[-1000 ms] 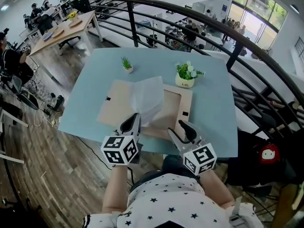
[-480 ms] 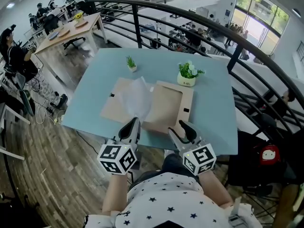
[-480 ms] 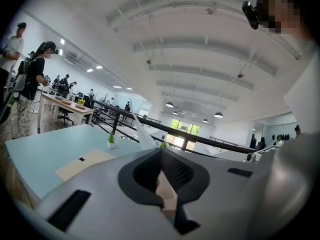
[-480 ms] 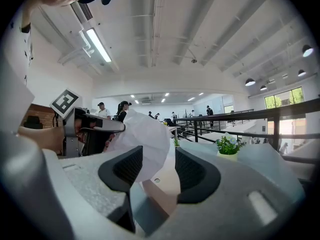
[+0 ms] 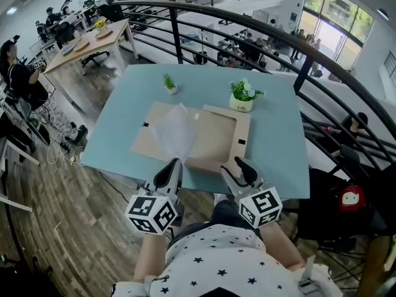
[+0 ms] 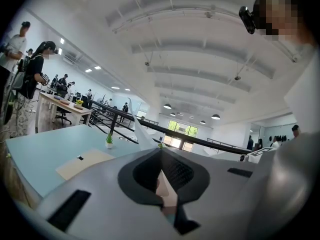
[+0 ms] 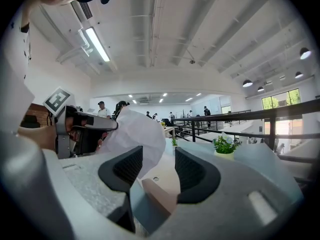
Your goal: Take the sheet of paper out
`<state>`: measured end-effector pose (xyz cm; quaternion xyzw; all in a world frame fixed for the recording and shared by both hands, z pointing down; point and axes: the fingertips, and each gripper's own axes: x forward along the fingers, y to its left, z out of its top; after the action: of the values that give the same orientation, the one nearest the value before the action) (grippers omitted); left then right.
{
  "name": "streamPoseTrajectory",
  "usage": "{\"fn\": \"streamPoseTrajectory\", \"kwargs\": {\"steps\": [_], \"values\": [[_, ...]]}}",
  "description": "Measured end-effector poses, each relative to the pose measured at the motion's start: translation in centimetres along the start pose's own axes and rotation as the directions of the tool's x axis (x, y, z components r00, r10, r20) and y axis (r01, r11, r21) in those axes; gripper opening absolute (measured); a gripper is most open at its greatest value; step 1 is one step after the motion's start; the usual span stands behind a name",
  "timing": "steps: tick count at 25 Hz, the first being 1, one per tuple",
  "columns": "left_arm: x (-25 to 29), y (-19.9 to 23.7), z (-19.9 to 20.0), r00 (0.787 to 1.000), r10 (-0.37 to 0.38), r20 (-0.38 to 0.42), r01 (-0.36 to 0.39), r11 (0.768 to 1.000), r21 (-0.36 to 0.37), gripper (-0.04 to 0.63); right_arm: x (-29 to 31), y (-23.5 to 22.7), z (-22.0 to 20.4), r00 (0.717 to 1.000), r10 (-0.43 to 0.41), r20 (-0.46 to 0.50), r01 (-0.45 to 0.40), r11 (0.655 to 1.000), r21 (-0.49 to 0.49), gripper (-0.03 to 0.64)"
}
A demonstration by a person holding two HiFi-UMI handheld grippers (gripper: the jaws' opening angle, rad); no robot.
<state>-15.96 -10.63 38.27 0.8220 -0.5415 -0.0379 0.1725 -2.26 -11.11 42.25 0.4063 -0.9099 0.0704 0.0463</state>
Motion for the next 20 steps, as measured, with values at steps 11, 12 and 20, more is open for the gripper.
{"fn": "streamPoseTrajectory", "kwargs": {"steps": [11, 12, 20], "values": [[0.4, 0.4, -0.3, 1.0, -0.001, -0.007, 0.001, 1.0, -0.014, 0.002, 0.6, -0.5, -0.2, 0.999, -0.028, -0.019, 0.028, 1.0, -0.013, 0.134], [0.5, 0.5, -0.3, 1.0, -0.003, -0.009, 0.003, 1.0, -0.013, 0.002, 0.6, -0.6, -0.2, 0.999, -0.032, -0.019, 0.032, 0.999, -0.011, 0.119], [1.1, 0.2, -0.6, 1.0, -0.016, -0.024, 0.016, 1.0, -0.01, 0.002, 0.4, -1.6, 0.0, 0.997, -0.079, -0.003, 0.079, 0.997, -0.002, 0.012]]}}
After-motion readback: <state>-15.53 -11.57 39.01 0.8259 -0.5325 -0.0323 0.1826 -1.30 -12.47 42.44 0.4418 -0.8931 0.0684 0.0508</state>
